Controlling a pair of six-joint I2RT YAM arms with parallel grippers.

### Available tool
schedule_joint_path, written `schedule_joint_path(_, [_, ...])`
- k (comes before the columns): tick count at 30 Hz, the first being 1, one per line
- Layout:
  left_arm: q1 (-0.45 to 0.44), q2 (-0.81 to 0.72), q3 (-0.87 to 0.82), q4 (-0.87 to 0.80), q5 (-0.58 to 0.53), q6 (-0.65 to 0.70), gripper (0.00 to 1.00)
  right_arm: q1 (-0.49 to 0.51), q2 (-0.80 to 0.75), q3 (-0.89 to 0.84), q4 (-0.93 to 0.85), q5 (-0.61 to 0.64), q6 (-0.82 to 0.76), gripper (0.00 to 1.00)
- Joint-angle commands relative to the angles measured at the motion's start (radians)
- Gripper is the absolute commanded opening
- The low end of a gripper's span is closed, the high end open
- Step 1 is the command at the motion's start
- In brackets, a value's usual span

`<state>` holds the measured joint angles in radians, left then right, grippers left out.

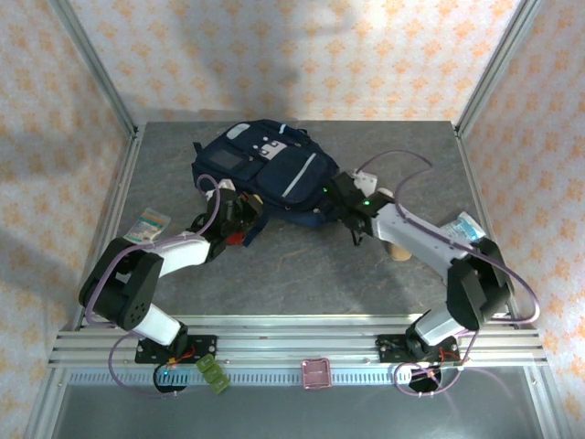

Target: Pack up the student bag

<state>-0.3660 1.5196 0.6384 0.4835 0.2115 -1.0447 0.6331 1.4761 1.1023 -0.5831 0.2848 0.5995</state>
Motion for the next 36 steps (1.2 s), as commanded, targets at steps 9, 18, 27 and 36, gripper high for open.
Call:
schedule_joint_path(9, [0.021, -0.038, 0.01, 0.077, -0.021, 0.048, 0.0, 0.024, -0.07, -0.13, 0.317, -0.35, -0.284, 0.44])
schedule_joint_path(18, [0.024, -0.04, 0.013, 0.079, -0.003, 0.041, 0.0, -0.003, 0.026, -0.151, 0.491, -0.523, -0.336, 0.52])
schedule_joint_path(27, [0.025, -0.04, 0.017, 0.086, 0.003, 0.034, 0.0, -0.015, 0.118, -0.146, 0.541, -0.542, -0.346, 0.54])
schedule_joint_path(36, [0.026, -0.03, 0.027, 0.081, 0.006, 0.032, 0.0, -0.016, 0.103, -0.193, 0.582, -0.577, -0.32, 0.02])
